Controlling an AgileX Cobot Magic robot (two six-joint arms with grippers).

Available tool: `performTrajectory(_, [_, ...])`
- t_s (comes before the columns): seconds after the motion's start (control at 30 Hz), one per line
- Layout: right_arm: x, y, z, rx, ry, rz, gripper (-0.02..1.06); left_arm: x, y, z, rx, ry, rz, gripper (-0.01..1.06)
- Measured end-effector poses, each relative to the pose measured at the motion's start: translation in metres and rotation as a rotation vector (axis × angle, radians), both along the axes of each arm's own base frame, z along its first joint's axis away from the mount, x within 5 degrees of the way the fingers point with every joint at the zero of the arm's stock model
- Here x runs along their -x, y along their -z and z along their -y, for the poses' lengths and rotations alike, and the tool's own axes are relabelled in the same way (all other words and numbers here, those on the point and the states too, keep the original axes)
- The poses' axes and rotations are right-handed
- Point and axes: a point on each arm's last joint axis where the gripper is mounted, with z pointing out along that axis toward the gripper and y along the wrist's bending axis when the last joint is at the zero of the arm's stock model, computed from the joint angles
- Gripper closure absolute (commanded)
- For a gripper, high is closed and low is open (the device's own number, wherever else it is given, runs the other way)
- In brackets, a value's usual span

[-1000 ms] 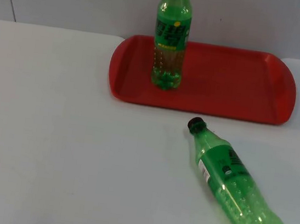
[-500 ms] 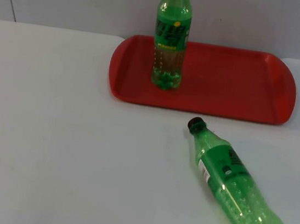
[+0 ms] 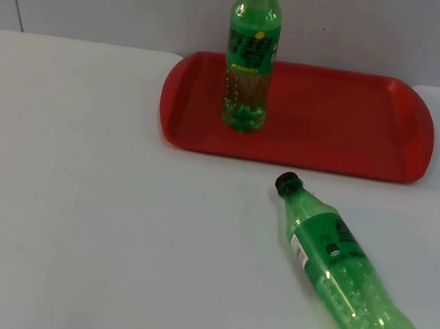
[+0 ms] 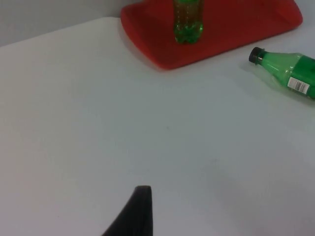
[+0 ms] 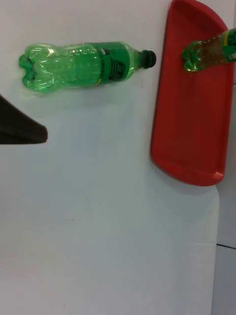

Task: Place the bottle upright on the tray.

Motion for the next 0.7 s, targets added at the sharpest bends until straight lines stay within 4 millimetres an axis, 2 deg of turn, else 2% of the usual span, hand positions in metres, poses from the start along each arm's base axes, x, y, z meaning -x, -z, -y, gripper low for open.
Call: performTrajectory(0.7, [0.0000,0.0000,0.0000,0.000,0.000,0.000,-0.01,0.0000,0.0000,0.0000,0.000,0.000,0.000,0.04])
